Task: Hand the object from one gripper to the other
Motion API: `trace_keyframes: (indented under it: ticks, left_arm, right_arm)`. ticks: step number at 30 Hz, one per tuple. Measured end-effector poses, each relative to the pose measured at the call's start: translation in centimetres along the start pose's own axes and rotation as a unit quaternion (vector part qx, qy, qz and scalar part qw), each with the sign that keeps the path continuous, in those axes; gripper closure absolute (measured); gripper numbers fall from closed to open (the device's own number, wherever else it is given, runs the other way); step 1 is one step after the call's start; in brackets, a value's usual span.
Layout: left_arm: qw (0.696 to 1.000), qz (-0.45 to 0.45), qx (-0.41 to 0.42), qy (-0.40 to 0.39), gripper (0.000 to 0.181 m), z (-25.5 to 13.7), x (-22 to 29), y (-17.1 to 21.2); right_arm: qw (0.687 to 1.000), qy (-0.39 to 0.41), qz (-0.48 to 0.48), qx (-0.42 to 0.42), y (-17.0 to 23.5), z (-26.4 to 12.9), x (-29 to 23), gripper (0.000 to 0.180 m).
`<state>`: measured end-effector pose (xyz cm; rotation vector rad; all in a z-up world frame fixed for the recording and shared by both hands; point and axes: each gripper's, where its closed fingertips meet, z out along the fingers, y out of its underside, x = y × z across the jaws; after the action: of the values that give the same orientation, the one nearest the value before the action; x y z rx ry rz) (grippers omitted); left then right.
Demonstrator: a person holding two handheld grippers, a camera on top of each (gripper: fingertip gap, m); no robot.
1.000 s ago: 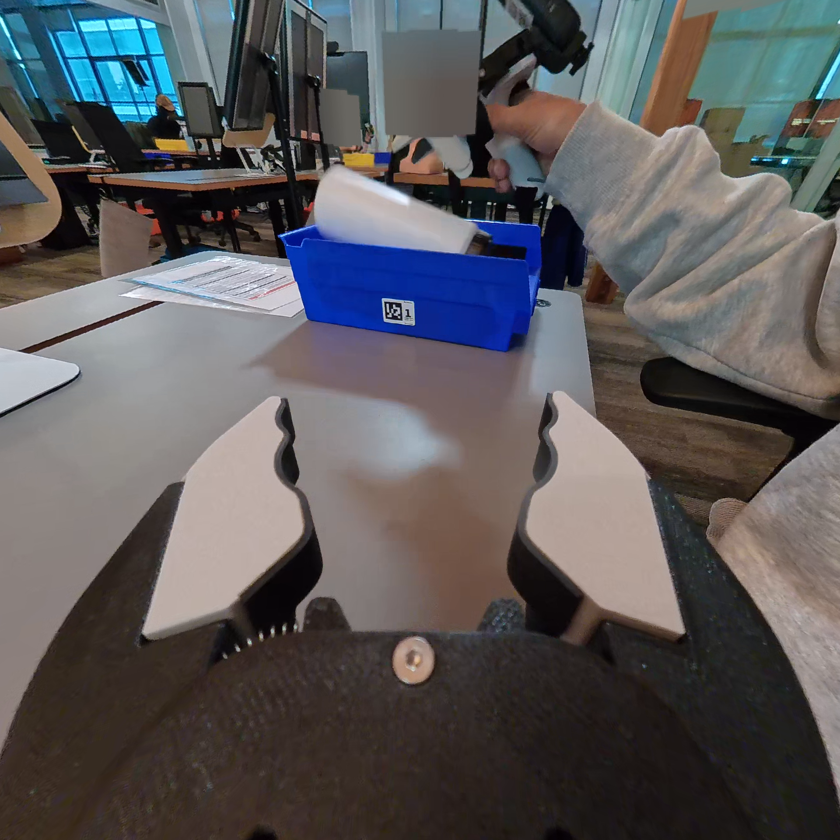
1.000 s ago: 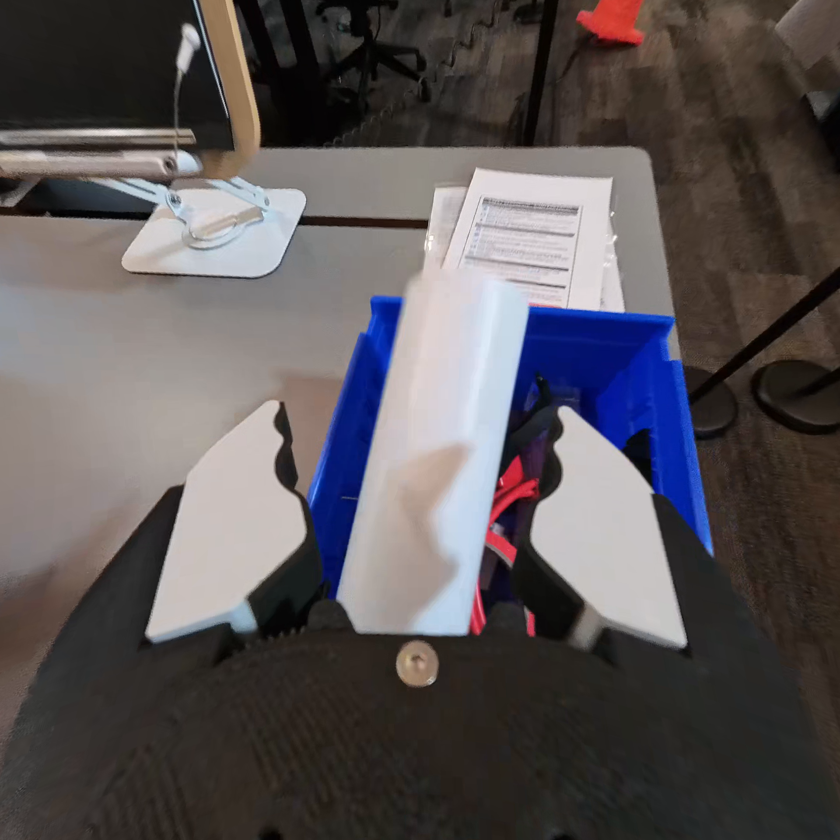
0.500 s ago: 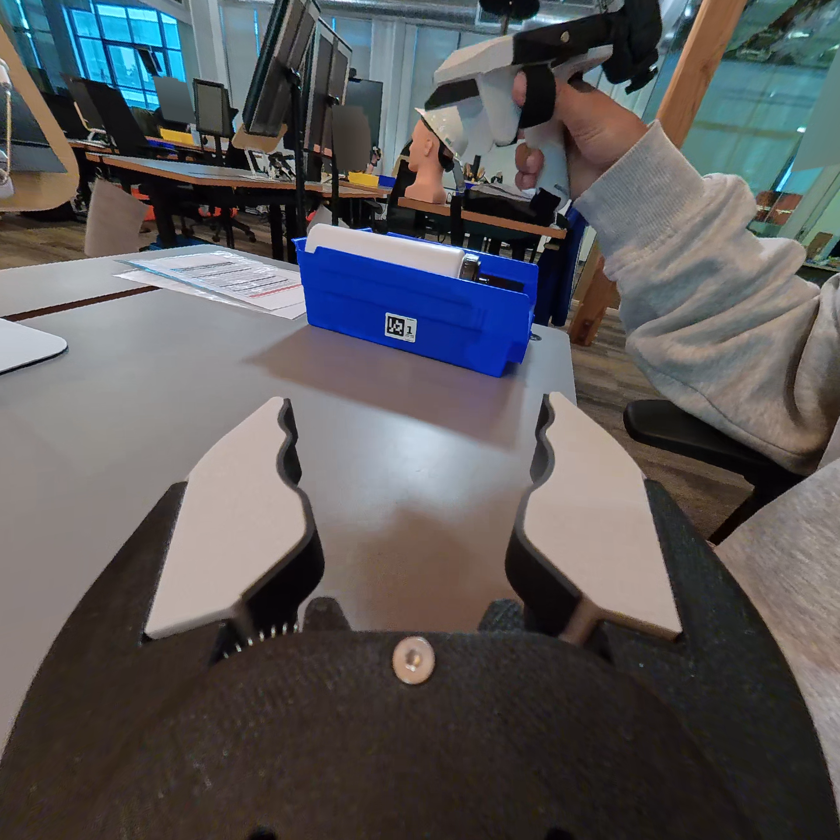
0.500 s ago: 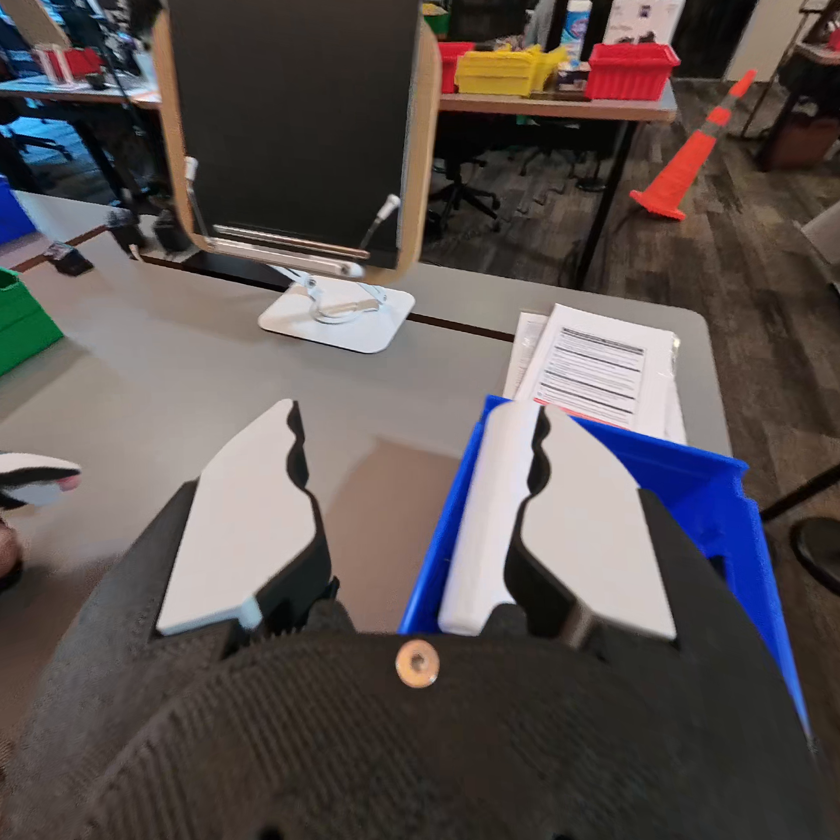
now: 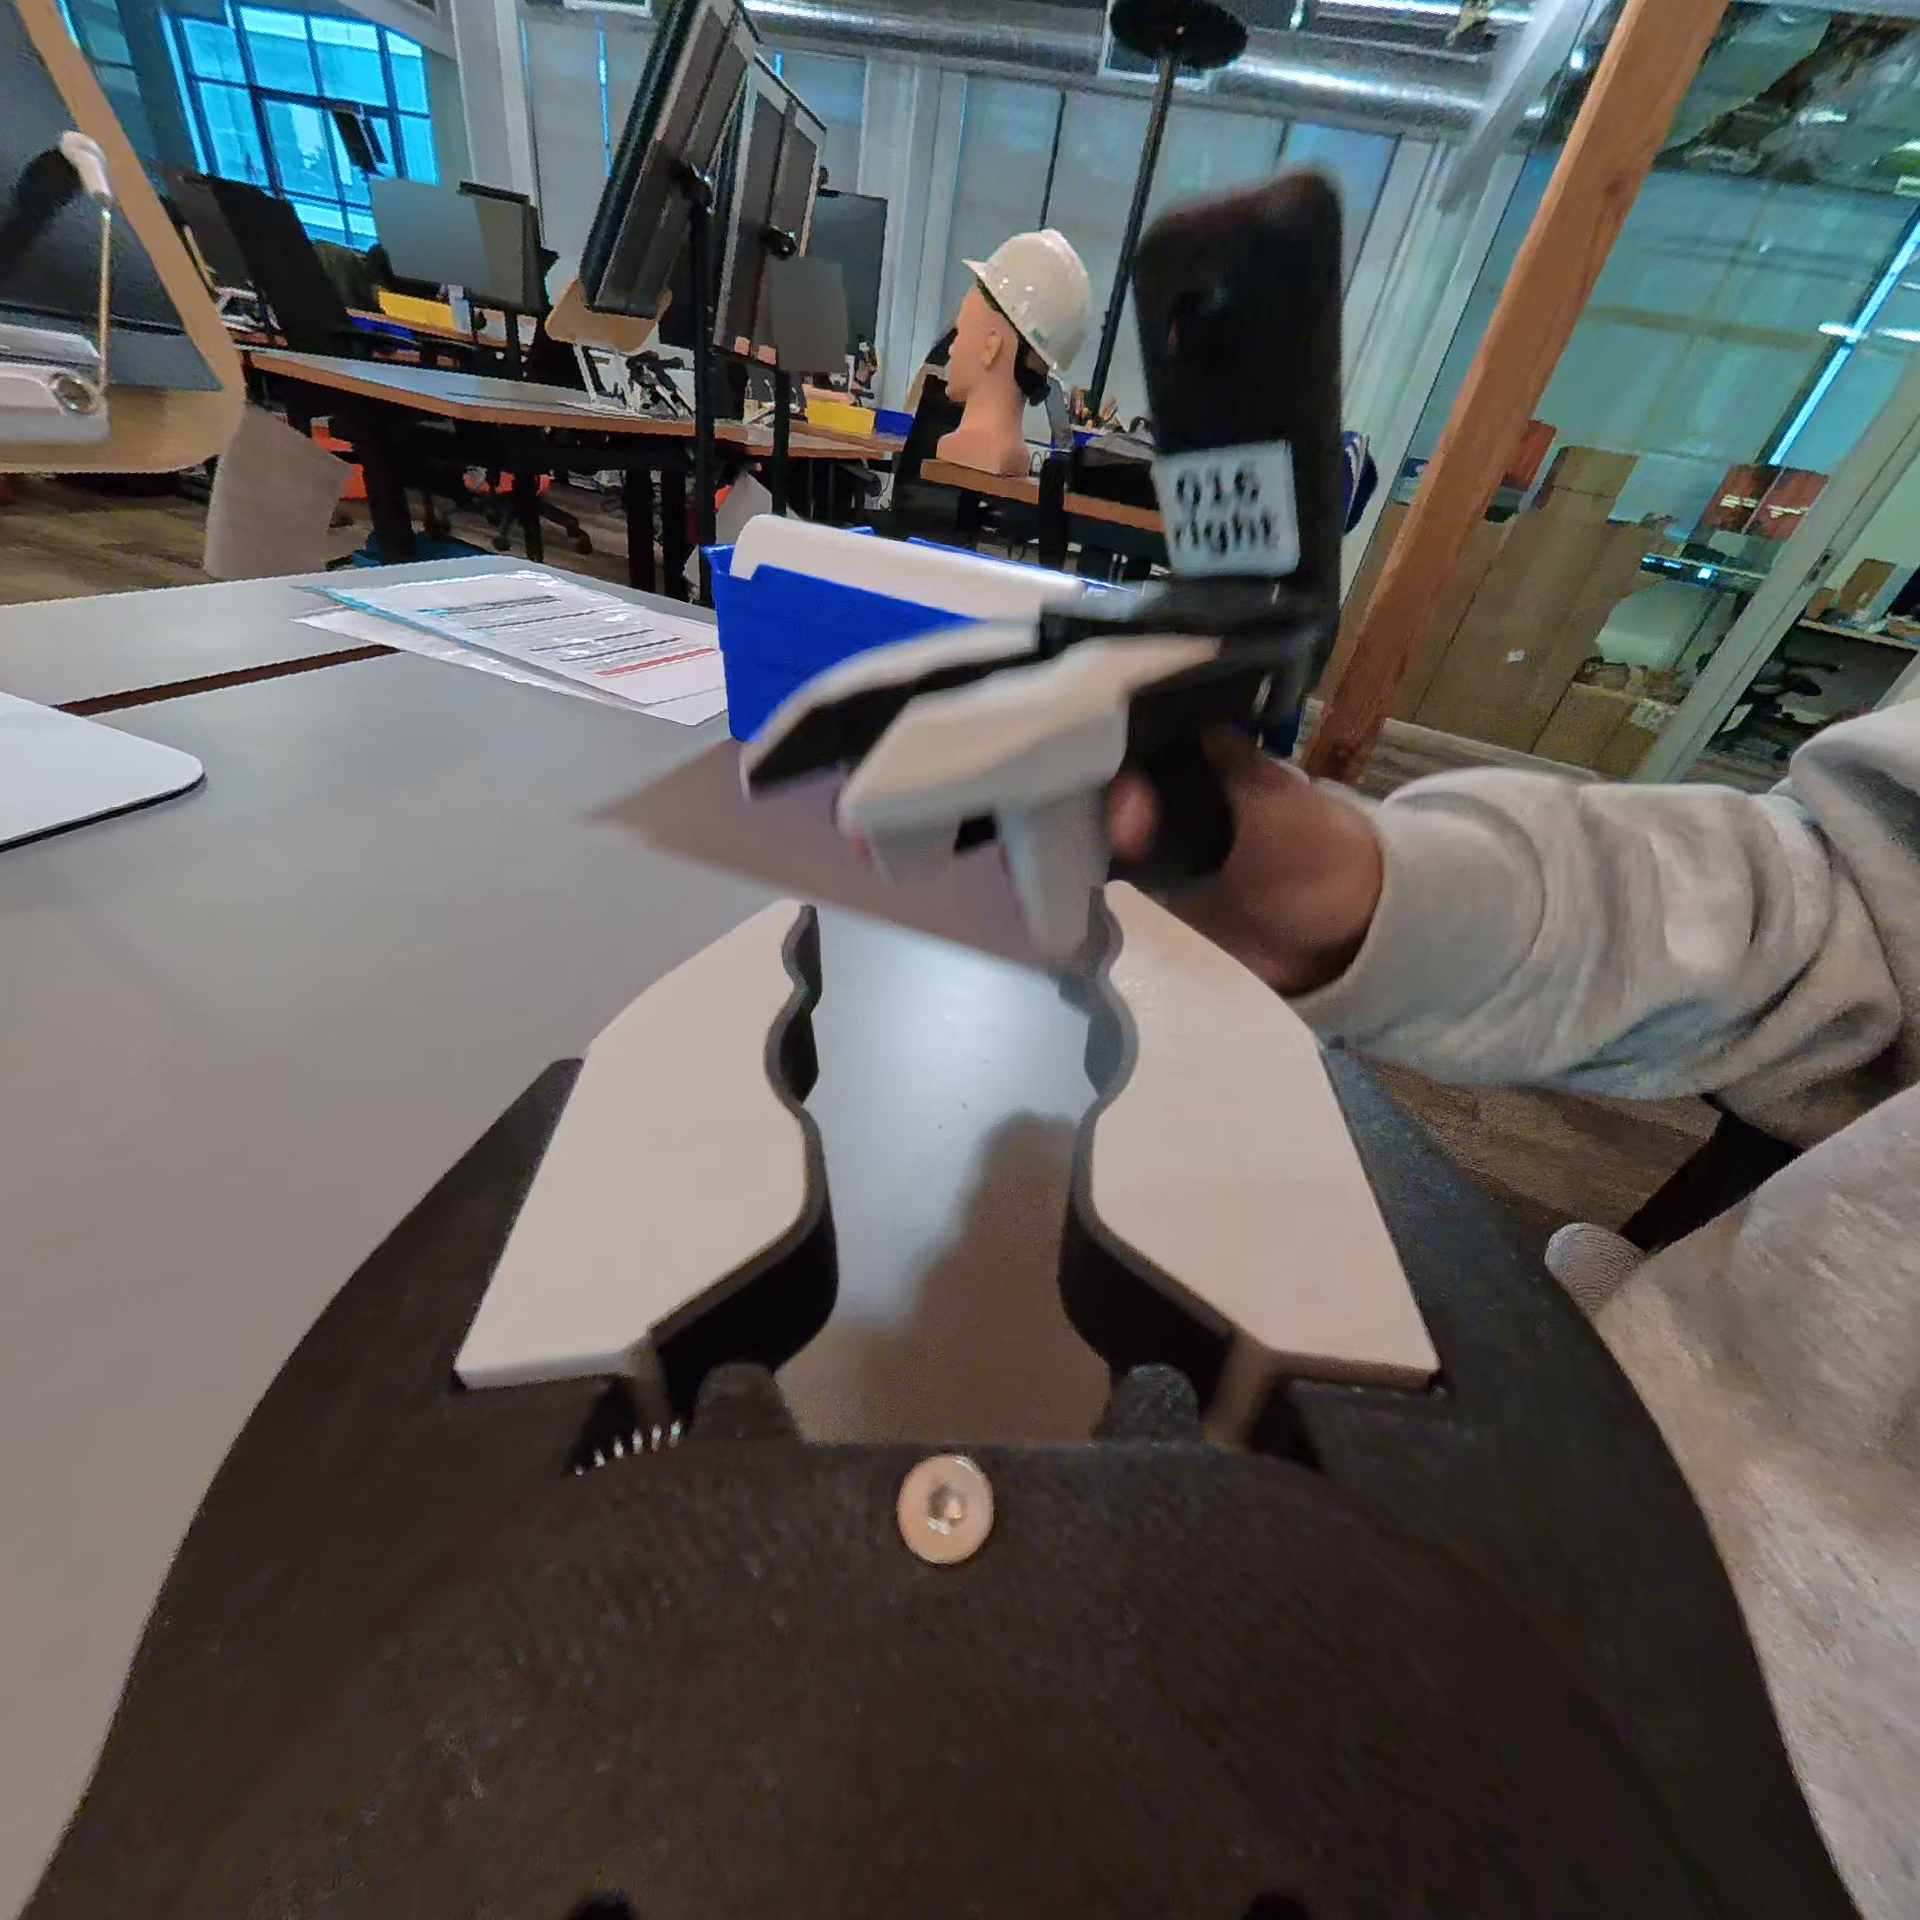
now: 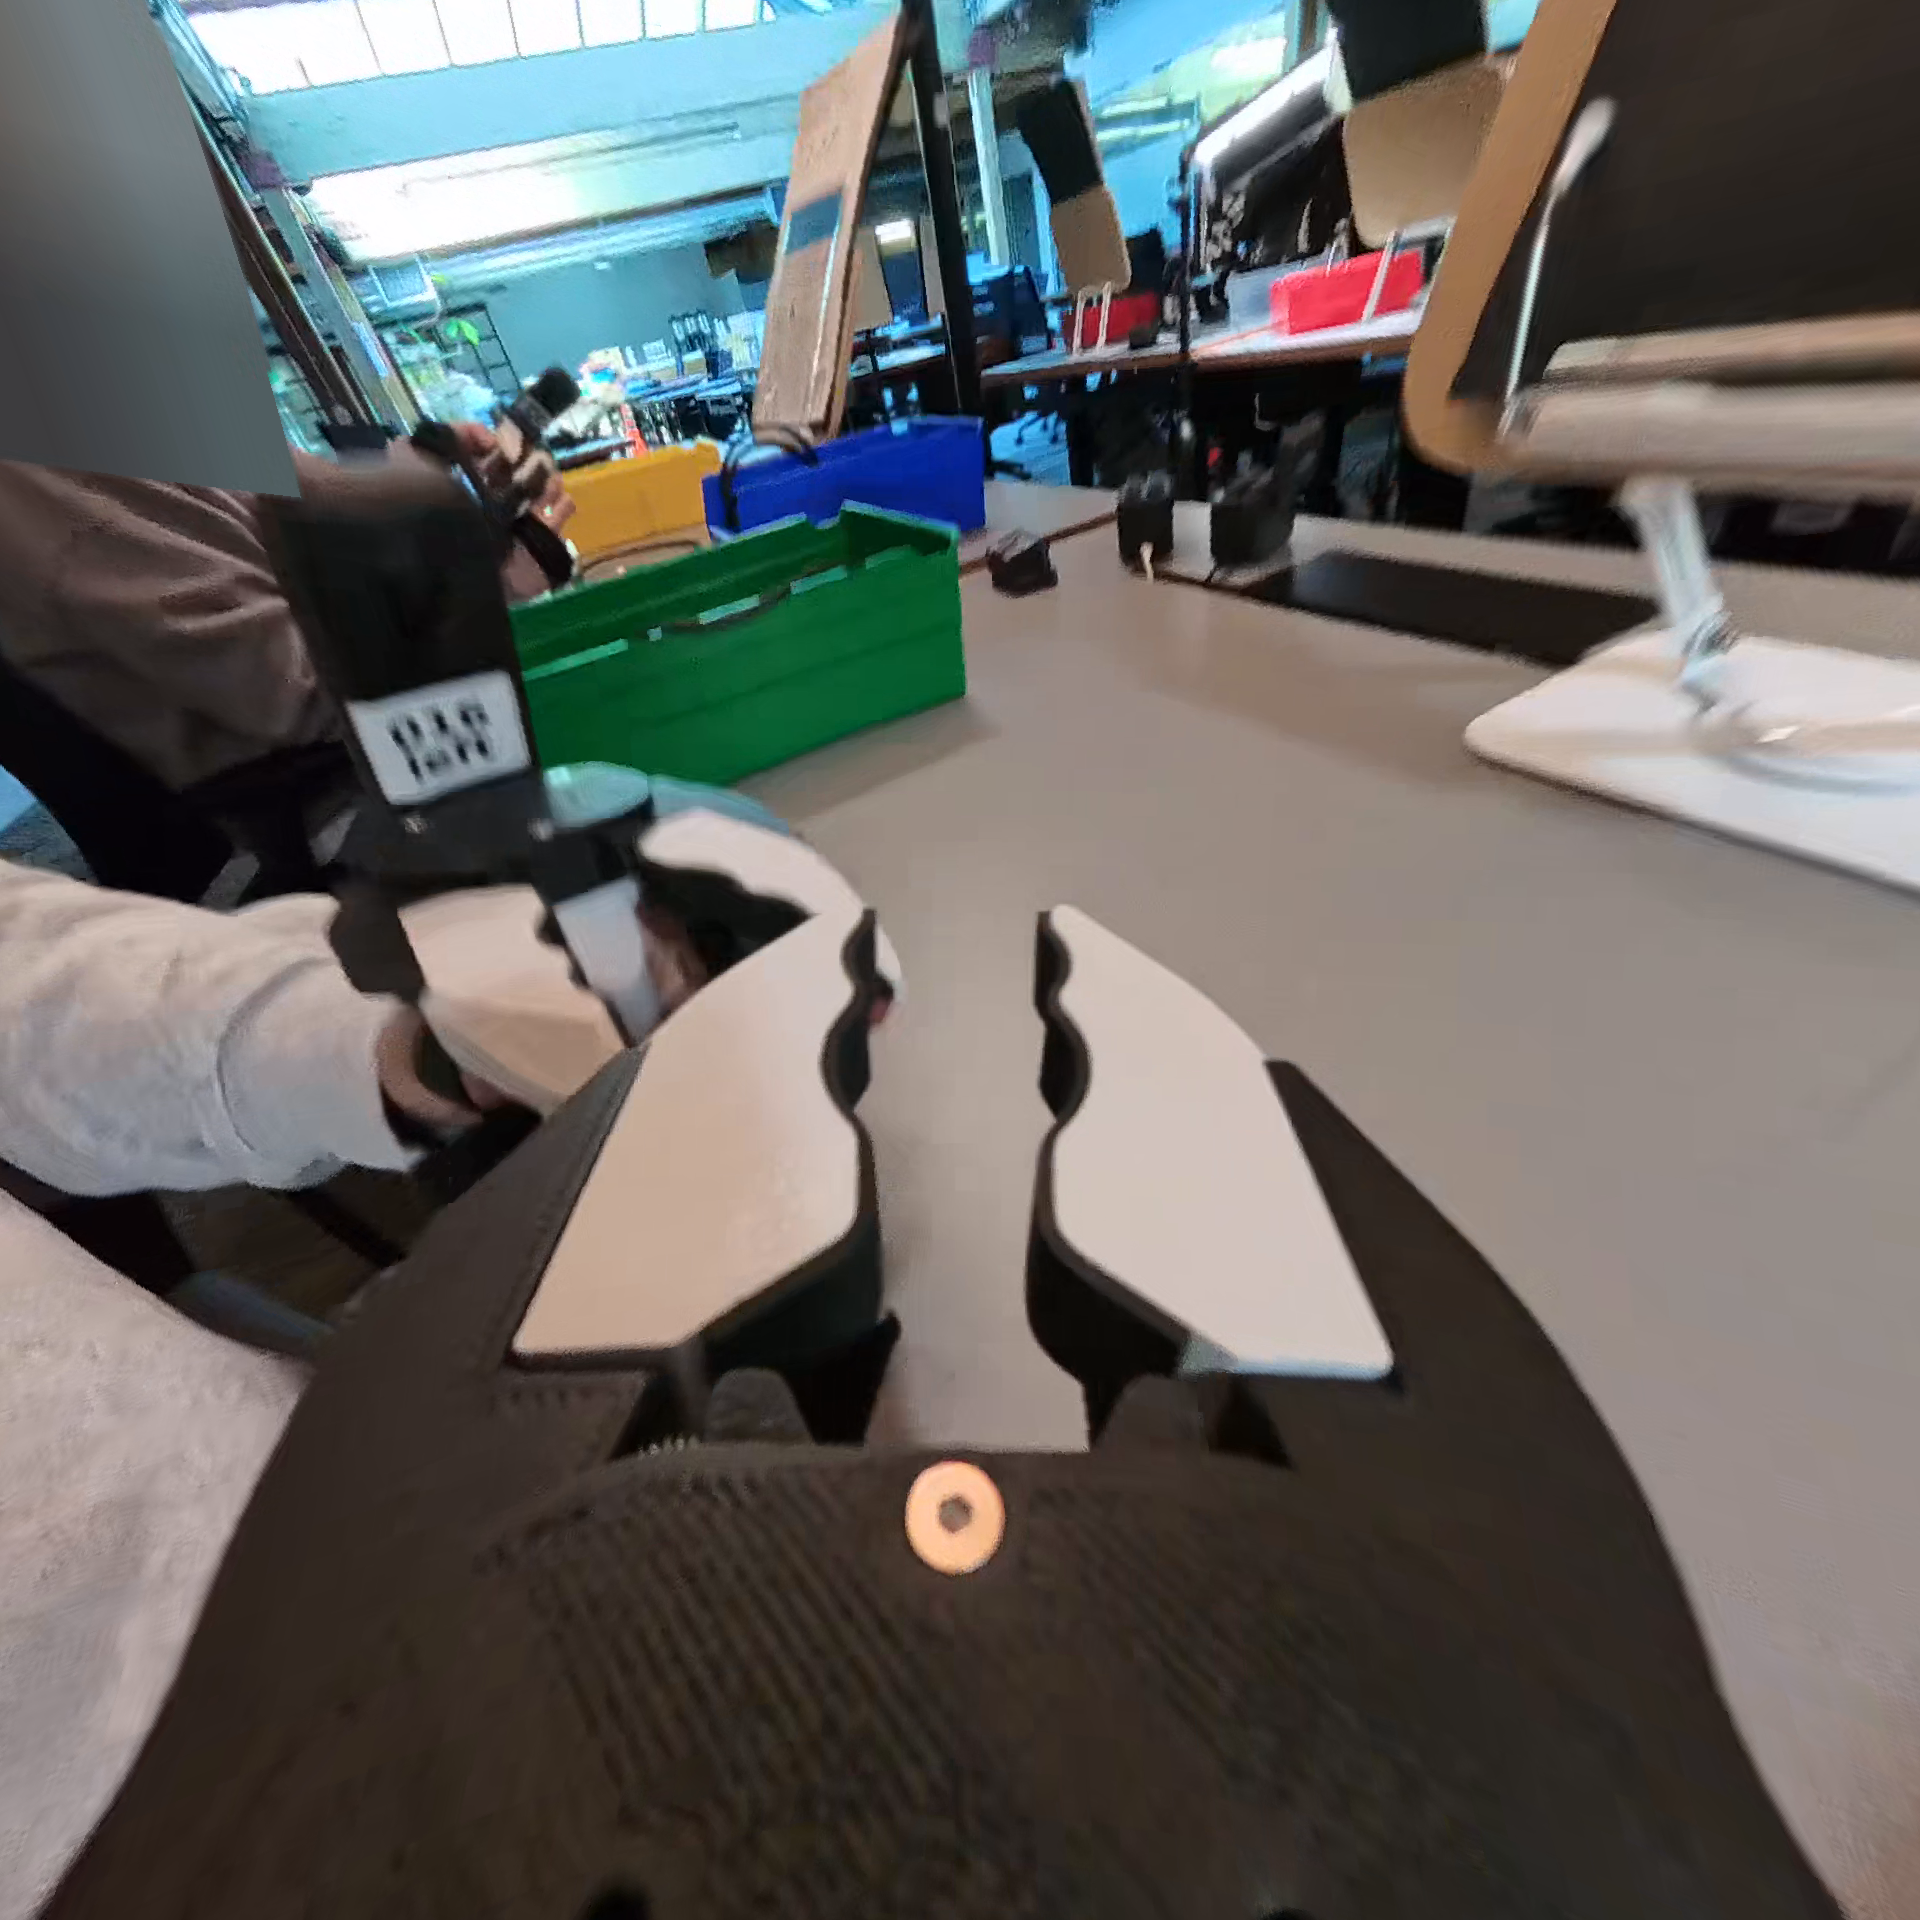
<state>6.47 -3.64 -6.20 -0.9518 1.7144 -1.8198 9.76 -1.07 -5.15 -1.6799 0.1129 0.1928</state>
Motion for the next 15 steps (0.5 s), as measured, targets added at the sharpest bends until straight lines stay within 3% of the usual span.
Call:
trace_keyframes:
  ticks: [4,8,15]
  left_arm:
    - [1.000,-0.017,0.014,0.006,0.147,-0.7,-0.7,-0.4]
    - [0.999,-0.031,0.017,-0.007,0.178,-1.1,-1.7,-0.5]
    - [0.998,-0.012,0.034,-0.052,0.178,-2.6,-3.6,-2.7]
  right_arm:
    - [0.999,-0.001,0.016,-0.040,3.4,1.0,0.9,0.177]
    - [0.999,-0.017,0.044,-0.020,2.9,0.6,1.3,0.179]
    - [0.998,-0.036,0.018,-0.039,3.4,0.9,0.2,0.178]
